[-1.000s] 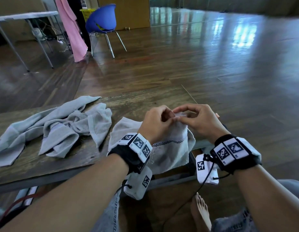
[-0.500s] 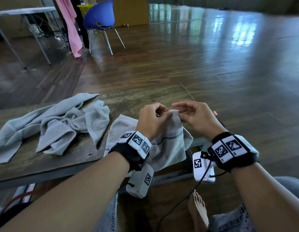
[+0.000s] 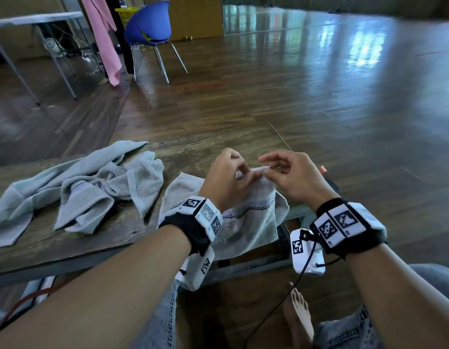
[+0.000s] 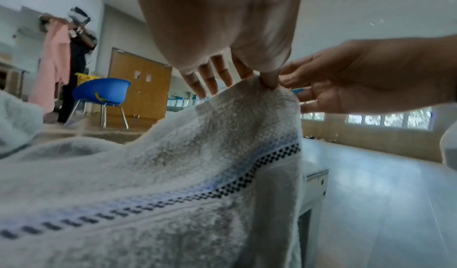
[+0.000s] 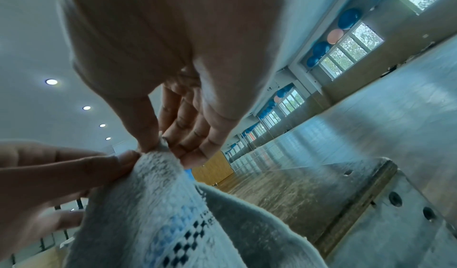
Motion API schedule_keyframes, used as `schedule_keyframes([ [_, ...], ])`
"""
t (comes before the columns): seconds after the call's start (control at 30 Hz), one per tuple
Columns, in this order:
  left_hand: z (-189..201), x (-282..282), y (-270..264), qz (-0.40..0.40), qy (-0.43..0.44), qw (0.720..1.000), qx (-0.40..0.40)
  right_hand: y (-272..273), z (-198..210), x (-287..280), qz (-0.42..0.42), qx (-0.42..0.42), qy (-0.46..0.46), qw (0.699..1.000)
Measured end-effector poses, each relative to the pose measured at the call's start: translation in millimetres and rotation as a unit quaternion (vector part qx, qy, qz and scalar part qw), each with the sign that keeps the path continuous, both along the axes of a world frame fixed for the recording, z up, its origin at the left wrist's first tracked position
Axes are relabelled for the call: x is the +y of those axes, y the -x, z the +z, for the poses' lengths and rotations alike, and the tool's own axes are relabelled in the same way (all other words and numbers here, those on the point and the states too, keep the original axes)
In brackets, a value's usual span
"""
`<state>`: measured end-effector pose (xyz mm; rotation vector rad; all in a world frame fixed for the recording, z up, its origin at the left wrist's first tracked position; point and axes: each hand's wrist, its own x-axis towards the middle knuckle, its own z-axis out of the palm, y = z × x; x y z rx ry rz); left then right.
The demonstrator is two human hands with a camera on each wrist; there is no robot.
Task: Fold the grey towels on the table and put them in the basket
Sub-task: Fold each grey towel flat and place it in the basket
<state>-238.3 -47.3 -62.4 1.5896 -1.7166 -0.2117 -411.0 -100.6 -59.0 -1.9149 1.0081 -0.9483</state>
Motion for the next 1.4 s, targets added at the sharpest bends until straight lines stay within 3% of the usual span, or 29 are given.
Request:
schedule_keyframes([
  [0.13,6.4,2.9,-6.1,-0.076,-0.045,0.996,-0.008,0.4,0.8,3.3,0.025,0.007,0.002,1.0],
  [0.23,12.8,4.7,-11.7,-0.093,-0.096,0.991,0.002,1.4,2.3,4.1,0.042,0.002,0.008,0.999],
  [0.43,14.9,14.6,-42.0,-0.095,-0.146,0.981,-0.081,12.7,10.3,1.6,0.027,-0.013,0.032,0.999],
  [0.6,13.8,33.9,-92.7,-0.047,-0.119,0.988,-0.091,30.0,18.5,-5.4,-0.061,-0.066,0.069,0.994],
  [0.83,4.0,62.9,-131.8,0.012,-0.044,0.986,-0.163,34.8,18.0,1.0,-0.106,-0.06,0.088,0.989],
  [0.93,0.7,69.5,-112.1,-0.019,-0.059,0.982,-0.178,29.3,19.3,7.9,-0.073,-0.039,0.098,0.992],
  [1.0,-0.4,68.3,-84.6,-0.042,-0.049,0.987,-0.147,22.8,18.8,14.2,-0.048,-0.024,0.111,0.992],
  [1.17,12.8,47.7,-8.6,-0.032,0.001,0.999,-0.037,16.0,12.9,26.5,-0.005,0.0,0.148,0.989],
  [1.4,11.7,29.9,28.0,-0.006,0.049,0.999,0.011,22.2,4.5,28.1,-0.008,-0.014,0.165,0.986],
])
